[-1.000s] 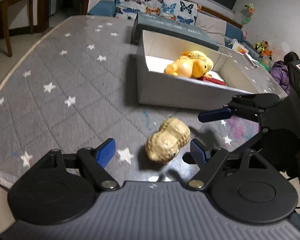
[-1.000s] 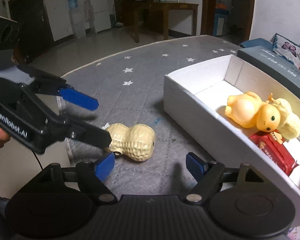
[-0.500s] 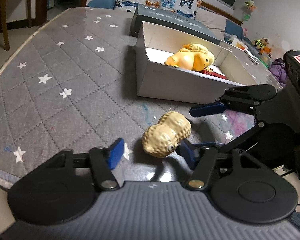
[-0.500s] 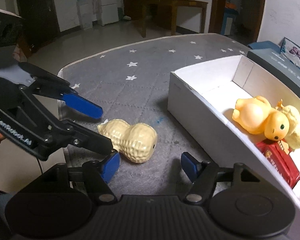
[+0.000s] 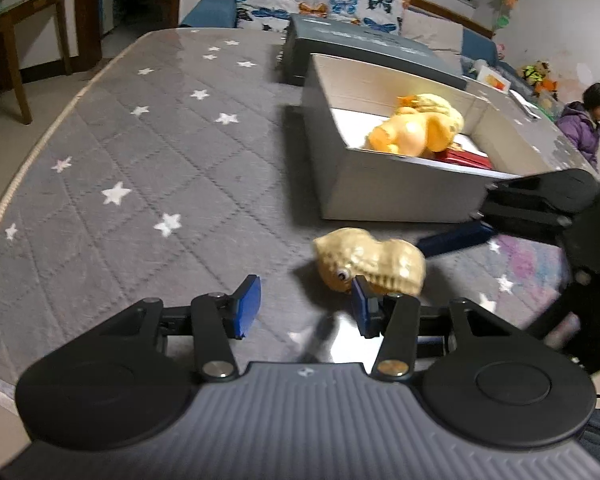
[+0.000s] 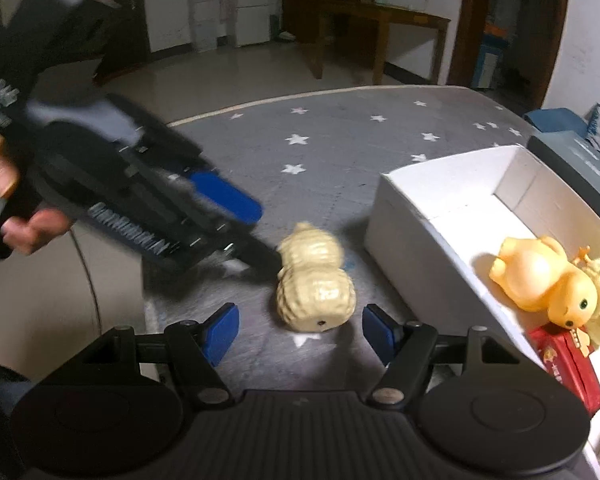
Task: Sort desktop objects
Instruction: 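Move the right gripper down to the beige peanut-shaped toy, then close the right gripper on the peanut toy and lift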
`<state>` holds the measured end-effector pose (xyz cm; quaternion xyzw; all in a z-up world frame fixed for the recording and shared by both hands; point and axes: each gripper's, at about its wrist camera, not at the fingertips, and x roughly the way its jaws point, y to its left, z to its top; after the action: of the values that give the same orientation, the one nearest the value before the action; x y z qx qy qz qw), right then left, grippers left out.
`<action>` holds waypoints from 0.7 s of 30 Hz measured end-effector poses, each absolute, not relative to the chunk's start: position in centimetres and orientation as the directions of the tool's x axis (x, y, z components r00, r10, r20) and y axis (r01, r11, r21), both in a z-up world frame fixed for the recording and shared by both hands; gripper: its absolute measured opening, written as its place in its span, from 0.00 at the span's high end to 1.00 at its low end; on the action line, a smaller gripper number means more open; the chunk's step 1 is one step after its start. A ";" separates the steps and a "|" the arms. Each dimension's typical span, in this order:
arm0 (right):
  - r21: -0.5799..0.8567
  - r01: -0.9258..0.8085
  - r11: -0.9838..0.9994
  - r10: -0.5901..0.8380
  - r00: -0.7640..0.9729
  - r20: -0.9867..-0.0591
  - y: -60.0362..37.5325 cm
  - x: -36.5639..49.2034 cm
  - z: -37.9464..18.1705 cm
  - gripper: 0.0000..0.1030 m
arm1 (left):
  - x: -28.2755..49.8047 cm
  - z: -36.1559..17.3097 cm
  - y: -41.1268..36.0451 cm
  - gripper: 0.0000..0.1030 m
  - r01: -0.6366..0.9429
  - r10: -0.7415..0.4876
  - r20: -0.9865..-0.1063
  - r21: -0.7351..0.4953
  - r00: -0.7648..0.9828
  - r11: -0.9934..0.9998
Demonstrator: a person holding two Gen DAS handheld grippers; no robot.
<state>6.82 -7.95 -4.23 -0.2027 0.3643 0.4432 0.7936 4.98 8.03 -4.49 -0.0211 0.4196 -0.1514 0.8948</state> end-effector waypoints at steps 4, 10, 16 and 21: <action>-0.032 -0.844 0.535 0.546 0.374 -0.749 -7.9 6.7 -3.8 0.32 | 5.3 -4.6 8.9 0.52 0.239 -0.302 -0.741 -0.195 0.599 0.951; 0.011 -0.808 0.589 0.537 0.381 -0.753 -7.5 8.3 -4.1 0.32 | 5.4 -4.6 9.2 0.52 0.235 -0.320 -0.734 -0.221 0.599 0.947; 0.023 -0.809 0.587 0.527 0.361 -0.770 -6.3 8.7 -5.2 0.43 | 5.6 -4.7 9.6 0.52 0.221 -0.309 -0.734 -0.218 0.605 0.951; 0.029 -0.800 0.599 0.522 0.363 -0.772 -6.0 9.0 -5.4 0.52 | 5.6 -4.6 10.0 0.52 0.212 -0.306 -0.731 -0.222 0.610 0.952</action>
<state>9.03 -6.02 -5.43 -0.1793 0.3874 0.4102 0.8059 5.64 9.99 -4.64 -0.0566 0.4172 -0.1447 0.8954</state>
